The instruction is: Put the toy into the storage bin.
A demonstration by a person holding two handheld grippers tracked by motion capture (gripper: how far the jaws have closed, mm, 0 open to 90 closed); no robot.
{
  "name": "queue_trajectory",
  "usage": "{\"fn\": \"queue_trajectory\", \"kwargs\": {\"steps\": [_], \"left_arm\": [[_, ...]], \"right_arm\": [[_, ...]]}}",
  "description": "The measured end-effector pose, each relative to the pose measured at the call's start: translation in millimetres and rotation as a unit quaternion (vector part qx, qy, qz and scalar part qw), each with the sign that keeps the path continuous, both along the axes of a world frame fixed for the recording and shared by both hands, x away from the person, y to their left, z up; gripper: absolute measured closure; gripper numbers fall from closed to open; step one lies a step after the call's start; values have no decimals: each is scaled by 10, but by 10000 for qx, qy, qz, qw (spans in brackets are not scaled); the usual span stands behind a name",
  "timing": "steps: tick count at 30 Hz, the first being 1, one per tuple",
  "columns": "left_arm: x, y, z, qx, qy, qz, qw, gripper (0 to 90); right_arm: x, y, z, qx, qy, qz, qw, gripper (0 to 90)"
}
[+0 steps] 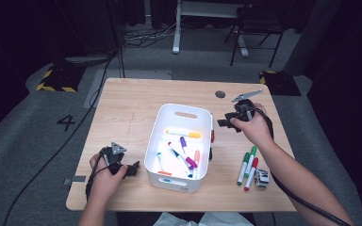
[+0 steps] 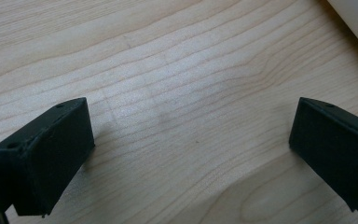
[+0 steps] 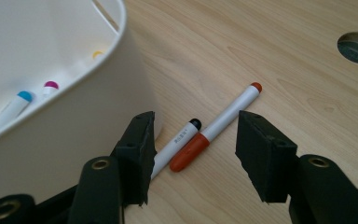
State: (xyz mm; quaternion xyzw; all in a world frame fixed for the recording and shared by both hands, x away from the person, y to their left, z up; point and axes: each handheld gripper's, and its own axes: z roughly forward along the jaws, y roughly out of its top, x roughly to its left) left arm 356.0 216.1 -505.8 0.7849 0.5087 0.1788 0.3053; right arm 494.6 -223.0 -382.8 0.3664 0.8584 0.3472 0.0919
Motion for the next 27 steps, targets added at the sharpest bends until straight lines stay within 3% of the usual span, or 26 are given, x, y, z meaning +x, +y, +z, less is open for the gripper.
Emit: {"fn": "queue_trajectory", "kwargs": {"steps": [11, 16, 27], "left_arm": [[0, 0, 0, 1, 0, -1, 10000, 1], [0, 0, 0, 3, 1, -1, 10000, 1], [0, 0, 0, 2, 2, -1, 10000, 1]], "right_arm": [[234, 36, -436, -134, 101, -84, 9998, 467], [317, 69, -660, -401, 58, -110, 9991, 484], [350, 165, -824, -360, 96, -169, 9992, 492]]}}
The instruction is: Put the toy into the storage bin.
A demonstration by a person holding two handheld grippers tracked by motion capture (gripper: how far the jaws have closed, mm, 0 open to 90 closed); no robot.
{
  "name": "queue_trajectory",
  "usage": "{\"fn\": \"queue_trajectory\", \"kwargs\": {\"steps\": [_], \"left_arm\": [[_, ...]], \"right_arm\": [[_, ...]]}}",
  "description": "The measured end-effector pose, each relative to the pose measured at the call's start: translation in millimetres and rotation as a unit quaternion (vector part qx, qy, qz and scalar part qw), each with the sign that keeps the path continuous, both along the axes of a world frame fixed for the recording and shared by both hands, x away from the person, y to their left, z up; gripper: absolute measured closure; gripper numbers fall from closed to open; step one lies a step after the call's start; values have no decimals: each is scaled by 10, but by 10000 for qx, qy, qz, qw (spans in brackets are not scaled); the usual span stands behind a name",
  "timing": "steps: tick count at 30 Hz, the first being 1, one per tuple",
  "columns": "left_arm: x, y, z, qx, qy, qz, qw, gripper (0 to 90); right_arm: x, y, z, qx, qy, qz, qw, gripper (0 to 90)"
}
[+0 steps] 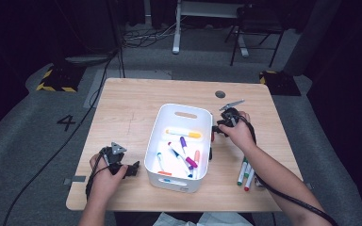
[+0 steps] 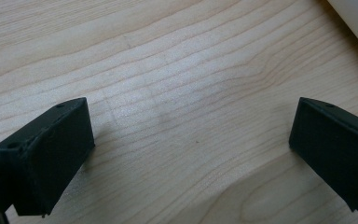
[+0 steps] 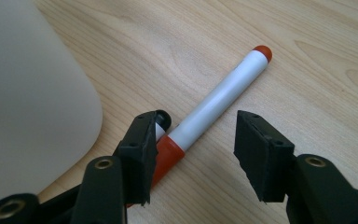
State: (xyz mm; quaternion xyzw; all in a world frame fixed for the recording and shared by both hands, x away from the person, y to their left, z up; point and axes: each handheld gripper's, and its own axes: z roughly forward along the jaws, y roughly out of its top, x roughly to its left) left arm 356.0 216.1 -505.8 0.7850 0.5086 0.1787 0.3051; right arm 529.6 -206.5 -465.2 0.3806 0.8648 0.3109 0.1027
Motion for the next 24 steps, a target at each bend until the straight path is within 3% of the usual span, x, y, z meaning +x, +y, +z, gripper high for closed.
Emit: {"fn": "queue_trajectory", "kwargs": {"steps": [10, 15, 17, 19, 24], "left_arm": [[0, 0, 0, 1, -1, -1, 10000, 1], [0, 0, 0, -1, -1, 0, 10000, 1], [-1, 0, 0, 1, -3, 1, 10000, 2], [-2, -2, 0, -1, -6, 11, 10000, 2], [-5, -3, 0, -3, 9, 17, 10000, 2]], "right_arm": [[-12, 30, -106, -128, 40, -14, 9999, 506], [-35, -41, -133, -306, 56, -136, 9994, 587], [-60, -112, -128, -314, 114, -196, 9993, 687], [-85, -180, -120, -399, 138, -255, 9988, 732], [-228, -306, -95, -308, 357, -373, 9982, 735]]}}
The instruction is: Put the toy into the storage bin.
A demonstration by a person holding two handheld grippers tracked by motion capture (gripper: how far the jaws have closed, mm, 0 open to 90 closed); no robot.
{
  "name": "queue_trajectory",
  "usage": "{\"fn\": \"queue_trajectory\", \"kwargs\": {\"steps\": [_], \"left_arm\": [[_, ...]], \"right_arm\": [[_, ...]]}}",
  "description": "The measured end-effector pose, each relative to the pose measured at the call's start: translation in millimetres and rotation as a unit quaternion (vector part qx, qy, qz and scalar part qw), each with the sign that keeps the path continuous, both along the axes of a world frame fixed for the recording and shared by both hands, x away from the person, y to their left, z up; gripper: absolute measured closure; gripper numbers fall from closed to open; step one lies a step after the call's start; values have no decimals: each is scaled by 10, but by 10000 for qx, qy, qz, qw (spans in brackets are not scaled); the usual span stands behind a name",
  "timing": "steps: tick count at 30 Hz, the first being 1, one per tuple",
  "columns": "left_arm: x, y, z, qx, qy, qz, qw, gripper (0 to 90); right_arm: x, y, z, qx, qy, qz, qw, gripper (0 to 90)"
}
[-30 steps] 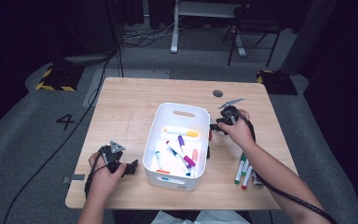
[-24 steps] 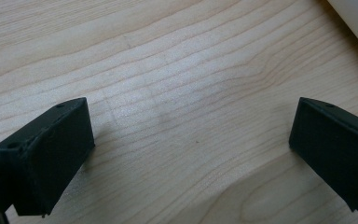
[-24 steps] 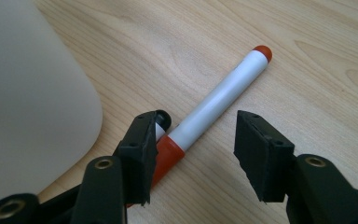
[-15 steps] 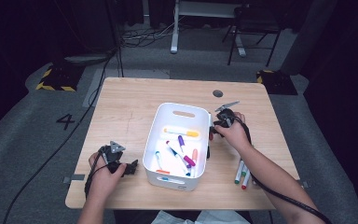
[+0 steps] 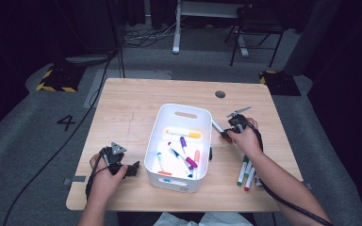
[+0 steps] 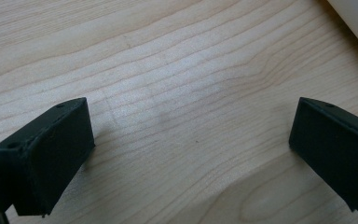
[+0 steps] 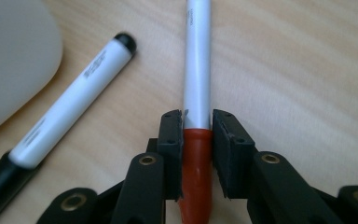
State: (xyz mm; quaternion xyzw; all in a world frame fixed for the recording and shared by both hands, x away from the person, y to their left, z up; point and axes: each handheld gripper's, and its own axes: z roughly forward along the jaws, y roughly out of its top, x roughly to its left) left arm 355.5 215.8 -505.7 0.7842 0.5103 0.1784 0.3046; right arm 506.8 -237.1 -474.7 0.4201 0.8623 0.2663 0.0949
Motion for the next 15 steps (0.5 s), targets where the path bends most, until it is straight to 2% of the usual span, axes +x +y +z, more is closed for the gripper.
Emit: {"fn": "queue_trajectory", "kwargs": {"steps": [1, 2, 3, 6, 9, 12, 14, 15], "left_arm": [[1, 0, 0, -1, -5, -2, 10000, 2], [1, 0, 0, -1, -5, -2, 10000, 2], [1, 0, 0, 0, -3, -3, 10000, 2], [1, 0, 0, 0, -3, -2, 10000, 2], [1, 0, 0, -2, -3, -2, 10000, 2], [1, 0, 0, -1, -3, -3, 10000, 2], [1, 1, 0, -1, -2, -5, 10000, 2], [1, 0, 0, -3, -3, -3, 10000, 1]], "right_arm": [[-59, -42, 4, 73, 40, 37, 10000, 670], [-59, -42, 4, 73, 40, 37, 10000, 670], [-84, -37, 10, 149, -8, 92, 9998, 608], [-50, -9, 37, 62, -140, 175, 9997, 601], [48, 94, 14, -23, -163, 131, 9998, 598], [100, 132, -22, -73, -137, 177, 9997, 609], [144, 154, -30, -65, -217, 230, 9995, 641], [168, 162, -22, -117, -208, 223, 9995, 755]]}}
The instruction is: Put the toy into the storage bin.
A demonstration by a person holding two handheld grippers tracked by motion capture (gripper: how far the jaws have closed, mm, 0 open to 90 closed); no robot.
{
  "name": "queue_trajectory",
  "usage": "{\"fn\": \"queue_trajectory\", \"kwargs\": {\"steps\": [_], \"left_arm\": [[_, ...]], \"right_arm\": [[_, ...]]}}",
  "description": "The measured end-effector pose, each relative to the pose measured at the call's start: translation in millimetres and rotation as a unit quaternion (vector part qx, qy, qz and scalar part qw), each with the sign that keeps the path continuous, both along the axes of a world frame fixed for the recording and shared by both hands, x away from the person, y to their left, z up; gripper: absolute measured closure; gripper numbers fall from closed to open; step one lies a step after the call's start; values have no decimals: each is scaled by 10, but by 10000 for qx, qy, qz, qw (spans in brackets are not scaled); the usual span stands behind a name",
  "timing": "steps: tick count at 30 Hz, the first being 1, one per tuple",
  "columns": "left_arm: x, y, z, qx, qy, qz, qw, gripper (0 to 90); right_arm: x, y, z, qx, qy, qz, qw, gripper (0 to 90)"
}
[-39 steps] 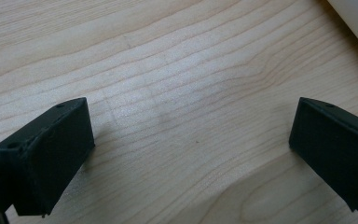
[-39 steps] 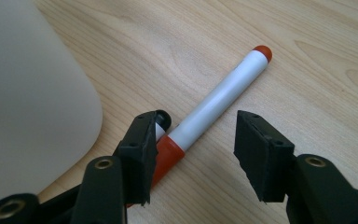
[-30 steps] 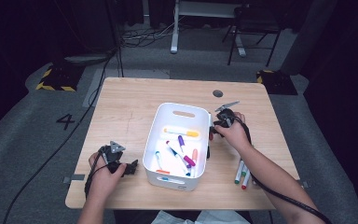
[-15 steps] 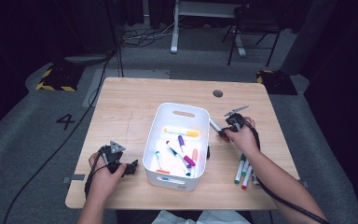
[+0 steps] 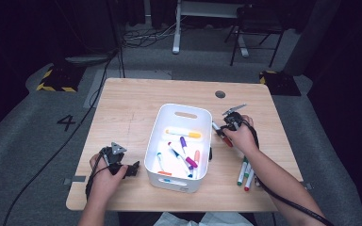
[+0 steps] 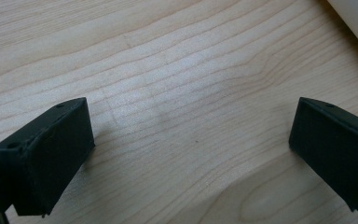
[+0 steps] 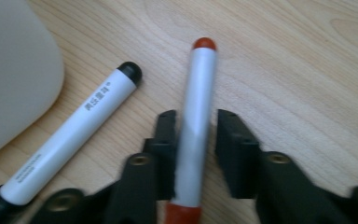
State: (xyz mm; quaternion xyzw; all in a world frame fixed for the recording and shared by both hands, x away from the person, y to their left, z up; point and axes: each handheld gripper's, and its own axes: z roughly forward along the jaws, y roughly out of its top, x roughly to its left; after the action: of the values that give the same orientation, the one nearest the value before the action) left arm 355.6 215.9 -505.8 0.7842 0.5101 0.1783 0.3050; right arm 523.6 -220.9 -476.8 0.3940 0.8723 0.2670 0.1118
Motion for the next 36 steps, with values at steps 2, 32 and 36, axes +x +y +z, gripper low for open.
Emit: {"fn": "queue_trajectory", "kwargs": {"steps": [2, 32, 36], "left_arm": [[0, 0, 0, 2, 1, -2, 10000, 1], [11, 2, 3, 22, -6, -20, 10000, 1], [11, 2, 3, 20, -5, -23, 10000, 1]], "right_arm": [[14, -1, 8, 1, 67, 13, 10000, 763], [-584, -127, 878, 657, -131, 405, 9969, 766], [-696, -124, 1033, 784, -203, 561, 9951, 765]]}}
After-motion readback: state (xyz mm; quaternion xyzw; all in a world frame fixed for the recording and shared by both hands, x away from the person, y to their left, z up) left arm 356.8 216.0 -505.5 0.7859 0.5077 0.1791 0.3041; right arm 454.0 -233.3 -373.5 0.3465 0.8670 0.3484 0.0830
